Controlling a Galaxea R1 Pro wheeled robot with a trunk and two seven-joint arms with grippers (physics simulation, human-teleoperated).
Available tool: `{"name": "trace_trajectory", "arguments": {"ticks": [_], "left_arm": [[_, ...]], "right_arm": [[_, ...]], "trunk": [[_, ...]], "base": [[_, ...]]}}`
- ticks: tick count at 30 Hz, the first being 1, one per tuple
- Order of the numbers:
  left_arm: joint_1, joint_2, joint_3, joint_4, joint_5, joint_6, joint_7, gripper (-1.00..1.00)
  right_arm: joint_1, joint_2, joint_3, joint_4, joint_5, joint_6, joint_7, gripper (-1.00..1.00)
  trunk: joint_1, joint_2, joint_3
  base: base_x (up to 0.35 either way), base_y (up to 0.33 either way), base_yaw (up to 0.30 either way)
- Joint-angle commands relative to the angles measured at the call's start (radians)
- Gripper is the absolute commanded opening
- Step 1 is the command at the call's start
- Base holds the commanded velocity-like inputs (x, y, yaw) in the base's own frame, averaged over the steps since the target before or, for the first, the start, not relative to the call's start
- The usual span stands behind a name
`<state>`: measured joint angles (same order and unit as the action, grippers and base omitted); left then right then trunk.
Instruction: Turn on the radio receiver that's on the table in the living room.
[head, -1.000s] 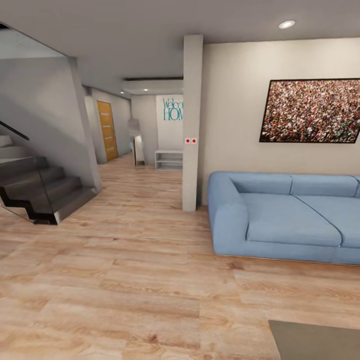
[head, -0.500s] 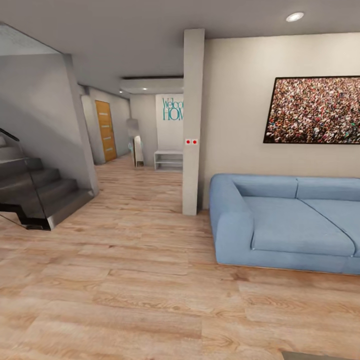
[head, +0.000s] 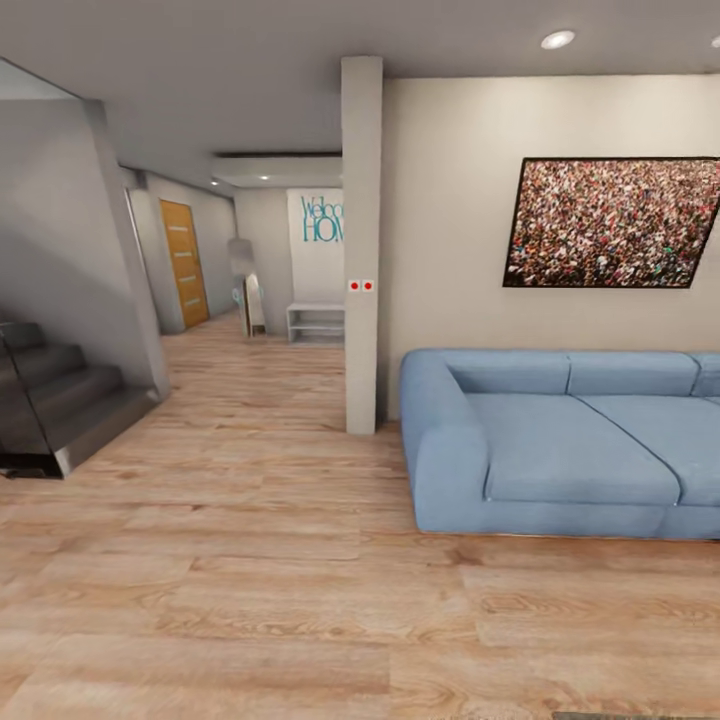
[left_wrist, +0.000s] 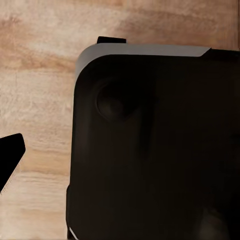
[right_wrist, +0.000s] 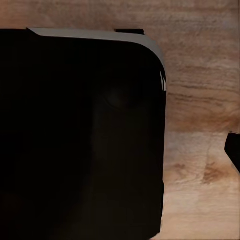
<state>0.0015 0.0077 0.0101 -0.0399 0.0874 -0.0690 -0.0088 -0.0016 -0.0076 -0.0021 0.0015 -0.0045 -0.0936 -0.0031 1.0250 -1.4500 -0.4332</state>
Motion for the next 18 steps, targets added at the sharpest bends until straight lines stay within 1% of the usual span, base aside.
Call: {"name": "trace_trajectory", "arguments": {"ticks": [1,18], "left_arm": [[0.0,0.0,0.0,0.0,0.0,0.0,0.0,1.0],[0.0,0.0,0.001,0.0,0.0,0.0,0.0,1.0]], "right_arm": [[0.0,0.0,0.0,0.0,0.0,0.0,0.0,1.0],[0.0,0.001,0.001,0.0,0.0,0.0,0.0,1.0]], "trunk": [[0.0,0.0,0.001],[0.0,0.0,0.011]], "base": [[0.001,0.0,-0.261],[0.0,0.0,-0.263]]}}
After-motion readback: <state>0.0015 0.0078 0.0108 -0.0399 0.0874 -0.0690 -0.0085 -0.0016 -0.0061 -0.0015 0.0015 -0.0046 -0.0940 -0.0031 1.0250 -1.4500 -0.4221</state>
